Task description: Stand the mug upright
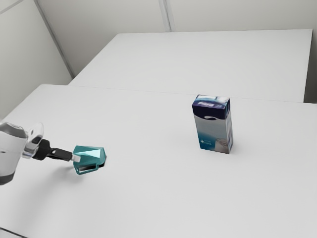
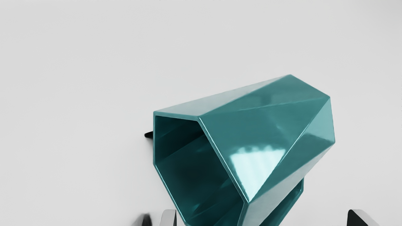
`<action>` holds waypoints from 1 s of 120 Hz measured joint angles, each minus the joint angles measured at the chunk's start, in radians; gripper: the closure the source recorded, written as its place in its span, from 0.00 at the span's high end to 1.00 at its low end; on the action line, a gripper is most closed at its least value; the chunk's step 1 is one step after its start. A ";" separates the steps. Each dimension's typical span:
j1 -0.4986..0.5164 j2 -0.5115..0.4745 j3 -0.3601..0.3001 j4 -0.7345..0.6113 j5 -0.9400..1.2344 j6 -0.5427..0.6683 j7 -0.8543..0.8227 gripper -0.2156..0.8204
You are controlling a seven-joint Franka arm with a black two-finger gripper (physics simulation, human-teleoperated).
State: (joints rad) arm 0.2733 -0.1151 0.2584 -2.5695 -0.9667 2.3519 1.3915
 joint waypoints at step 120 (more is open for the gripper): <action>-0.009 0.034 -0.058 0.051 -0.053 0.029 0.202 0.24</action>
State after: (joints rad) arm 0.2647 -0.0812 0.2009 -2.5185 -1.0197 2.3809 1.5933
